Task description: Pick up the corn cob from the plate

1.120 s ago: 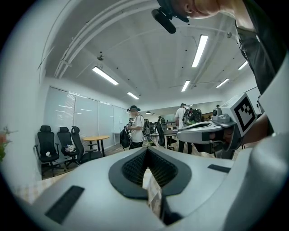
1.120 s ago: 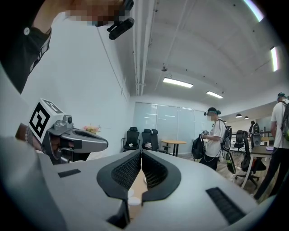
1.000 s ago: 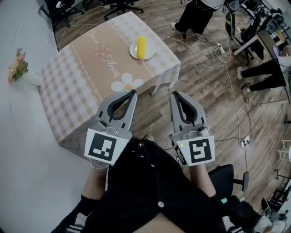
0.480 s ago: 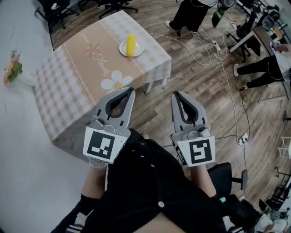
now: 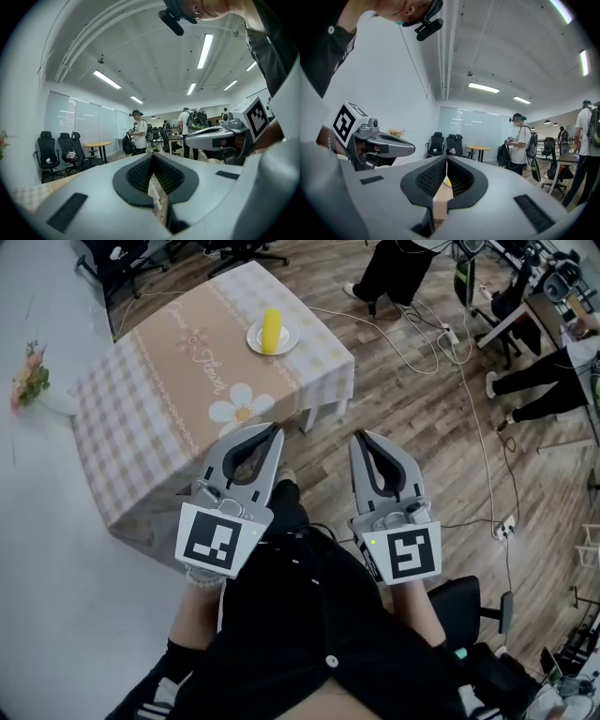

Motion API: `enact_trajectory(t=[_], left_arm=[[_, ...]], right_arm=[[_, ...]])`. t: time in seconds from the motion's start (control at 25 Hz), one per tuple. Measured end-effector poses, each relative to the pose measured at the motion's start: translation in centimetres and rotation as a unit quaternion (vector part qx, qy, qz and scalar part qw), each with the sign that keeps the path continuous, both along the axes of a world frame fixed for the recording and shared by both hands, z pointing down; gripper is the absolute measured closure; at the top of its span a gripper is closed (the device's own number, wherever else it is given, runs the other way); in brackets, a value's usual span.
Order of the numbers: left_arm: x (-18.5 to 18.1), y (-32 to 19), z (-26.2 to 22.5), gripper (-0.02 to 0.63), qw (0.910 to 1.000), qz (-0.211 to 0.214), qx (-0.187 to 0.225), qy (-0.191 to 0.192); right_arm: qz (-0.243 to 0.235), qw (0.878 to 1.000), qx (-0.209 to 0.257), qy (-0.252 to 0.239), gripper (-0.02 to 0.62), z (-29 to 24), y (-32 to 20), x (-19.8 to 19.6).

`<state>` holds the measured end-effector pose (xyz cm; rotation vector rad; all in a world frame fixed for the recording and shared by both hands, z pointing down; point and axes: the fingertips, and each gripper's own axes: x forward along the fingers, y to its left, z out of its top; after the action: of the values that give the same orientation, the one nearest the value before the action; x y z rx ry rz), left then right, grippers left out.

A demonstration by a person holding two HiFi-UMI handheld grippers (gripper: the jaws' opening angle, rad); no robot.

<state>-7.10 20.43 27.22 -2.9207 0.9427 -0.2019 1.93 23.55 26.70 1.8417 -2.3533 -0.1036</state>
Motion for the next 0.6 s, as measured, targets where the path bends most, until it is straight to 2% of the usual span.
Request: enact_trajectory(t=[0.12,0.28,0.6], left_arm=[[0.4,-0.3,0.0,0.594,1.0,0.003,0.003,-0.001],[1.0,-1.3,-0.1,0.594,1.0,0.006,0.007,0.0],[3.2,-4.5,-0.4,0.594,0.9998,0.013,0.013,0.002]], right_arm=[[0.009,1.0,-0.007,0.0,0.552,0.3,-0.2,0.4],[0.008,1.0,0.006,0.0,0.552,0.0,-1.0,1.0],[0.027,1.0,0.014,0.002,0.552,-0.4,-4.0,4.0]])
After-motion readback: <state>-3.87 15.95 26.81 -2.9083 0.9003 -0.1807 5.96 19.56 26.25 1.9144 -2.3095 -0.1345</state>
